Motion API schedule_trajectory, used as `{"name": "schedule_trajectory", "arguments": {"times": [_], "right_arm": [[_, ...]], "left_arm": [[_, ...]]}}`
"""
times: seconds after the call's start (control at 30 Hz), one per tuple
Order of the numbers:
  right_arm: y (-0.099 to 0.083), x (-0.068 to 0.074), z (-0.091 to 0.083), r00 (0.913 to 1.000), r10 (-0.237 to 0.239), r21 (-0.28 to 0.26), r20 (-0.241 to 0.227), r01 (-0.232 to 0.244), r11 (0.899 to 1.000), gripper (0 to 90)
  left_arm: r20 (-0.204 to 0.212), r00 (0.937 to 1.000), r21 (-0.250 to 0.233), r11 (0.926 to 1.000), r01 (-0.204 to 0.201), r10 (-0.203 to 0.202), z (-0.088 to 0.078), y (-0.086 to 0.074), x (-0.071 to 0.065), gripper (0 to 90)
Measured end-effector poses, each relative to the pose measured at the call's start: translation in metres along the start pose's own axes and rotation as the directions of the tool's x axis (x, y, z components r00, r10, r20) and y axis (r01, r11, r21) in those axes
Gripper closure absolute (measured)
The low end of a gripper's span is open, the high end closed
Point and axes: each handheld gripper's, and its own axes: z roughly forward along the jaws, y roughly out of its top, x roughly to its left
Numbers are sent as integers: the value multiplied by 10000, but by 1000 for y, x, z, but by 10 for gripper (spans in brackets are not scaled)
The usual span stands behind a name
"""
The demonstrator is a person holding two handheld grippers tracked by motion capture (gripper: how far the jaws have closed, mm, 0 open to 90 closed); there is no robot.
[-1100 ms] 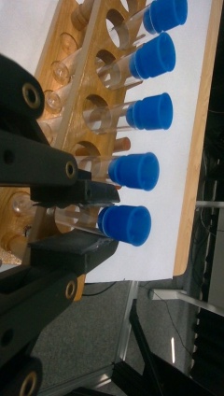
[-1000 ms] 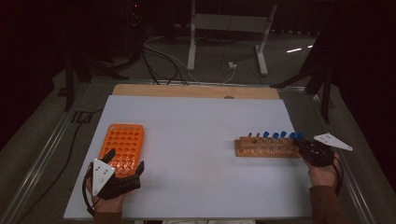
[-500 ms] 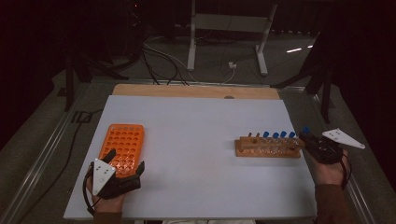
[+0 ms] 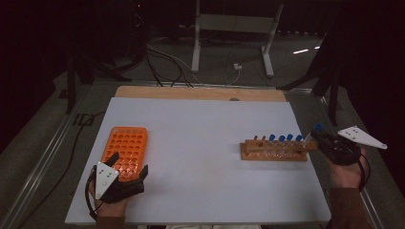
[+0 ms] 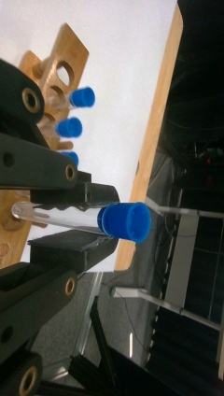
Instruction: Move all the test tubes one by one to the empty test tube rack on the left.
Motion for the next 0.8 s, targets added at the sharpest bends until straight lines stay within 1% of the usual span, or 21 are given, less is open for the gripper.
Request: {"name": "schedule_trajectory", "arguments": {"times": [0.1,0.13,0.27,0.33,0.4,0.47,0.63,0.7,0.73,0.77,0.8], "right_arm": [[-2,4,0,9998,-48,103,-205,50,9999,771],[-3,6,-1,9994,-8,94,-337,11,10000,771],[-4,13,-2,9980,32,82,-638,-27,10000,771],[-3,18,-2,9960,53,22,-897,-51,10000,771],[-2,23,-2,9929,77,-75,-1184,-86,9999,771],[-1,31,0,9878,98,-92,-1556,-114,9999,771],[0,57,7,9754,-266,-48,-2188,262,9996,771],[1,67,12,9683,-319,-22,-2476,324,9995,771],[1,73,14,9636,-271,-24,-2659,275,9996,771],[1,79,17,9567,-196,11,-2905,209,9998,771],[0,86,20,9510,-208,68,-3084,241,9997,771]], "left_arm": [[-18,9999,-138,9998,114,-114,-2,2,-2,9],[46,9999,-144,9998,121,-121,-2,3,-3,9],[193,9997,-176,9998,-127,130,-1,9,-10,9],[288,9991,-216,9993,-289,295,0,13,-14,9],[599,9977,-274,9991,-312,328,2,18,-17,9],[870,9954,-250,9989,-388,408,4,23,-21,9],[1424,9889,31,9990,-438,429,12,34,-34,8],[1674,9852,97,9992,-391,369,16,37,-38,8],[1761,9835,83,9991,-426,404,19,38,-40,9],[1830,9821,66,9989,-460,440,21,39,-42,8],[1875,9811,49,9988,-490,472,23,39,-45,9]]}}
